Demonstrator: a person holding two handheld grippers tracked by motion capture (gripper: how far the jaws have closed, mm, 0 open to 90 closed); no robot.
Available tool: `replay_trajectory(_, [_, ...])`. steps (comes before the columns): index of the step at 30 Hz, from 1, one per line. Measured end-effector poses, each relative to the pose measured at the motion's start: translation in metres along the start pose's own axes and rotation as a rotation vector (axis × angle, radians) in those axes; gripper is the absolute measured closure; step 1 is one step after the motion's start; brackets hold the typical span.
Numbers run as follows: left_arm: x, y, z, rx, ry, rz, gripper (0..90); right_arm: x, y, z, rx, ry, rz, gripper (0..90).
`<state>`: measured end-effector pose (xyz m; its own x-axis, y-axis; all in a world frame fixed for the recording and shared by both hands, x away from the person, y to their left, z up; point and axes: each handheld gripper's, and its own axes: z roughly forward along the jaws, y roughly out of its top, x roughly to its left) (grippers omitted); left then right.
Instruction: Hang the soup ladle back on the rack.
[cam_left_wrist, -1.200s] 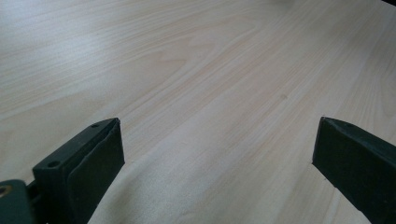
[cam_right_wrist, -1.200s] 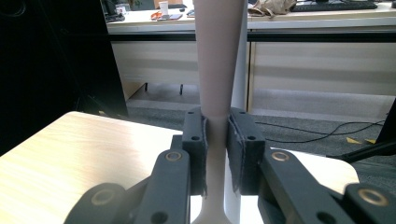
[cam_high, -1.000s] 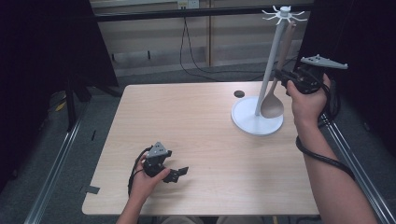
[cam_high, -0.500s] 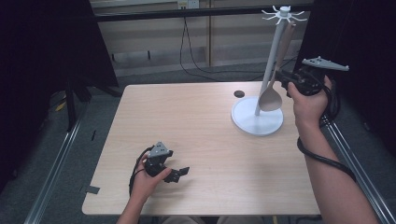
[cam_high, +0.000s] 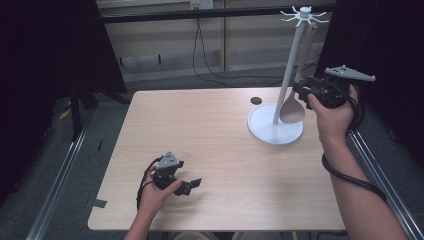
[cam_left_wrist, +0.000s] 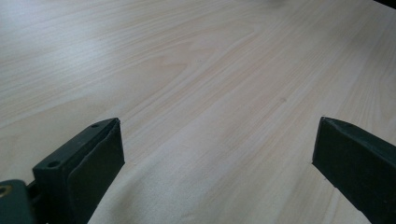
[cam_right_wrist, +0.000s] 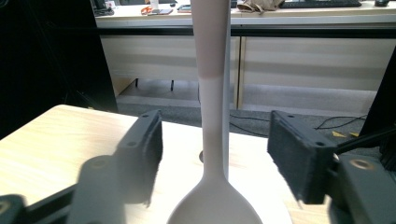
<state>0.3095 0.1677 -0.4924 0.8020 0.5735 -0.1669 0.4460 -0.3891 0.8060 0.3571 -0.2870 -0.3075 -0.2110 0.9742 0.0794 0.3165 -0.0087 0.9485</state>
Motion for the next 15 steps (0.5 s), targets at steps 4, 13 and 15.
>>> replay_trajectory(4, [-0.001, 0.001, 0.001, 0.002, 0.001, 0.006, 1.9, 0.003, -0.005, -0.004, 0.003, 0.002, 0.010, 28.5])
replay_trajectory(13, [-0.002, 0.001, 0.002, 0.001, -0.006, 0.001, 1.9, 0.011, -0.021, -0.008, 0.029, 0.042, 0.007, 20.3])
replay_trajectory(15, [-0.002, 0.002, 0.002, 0.002, -0.005, 0.003, 1.9, 0.013, -0.025, -0.009, 0.035, 0.048, 0.002, 19.6])
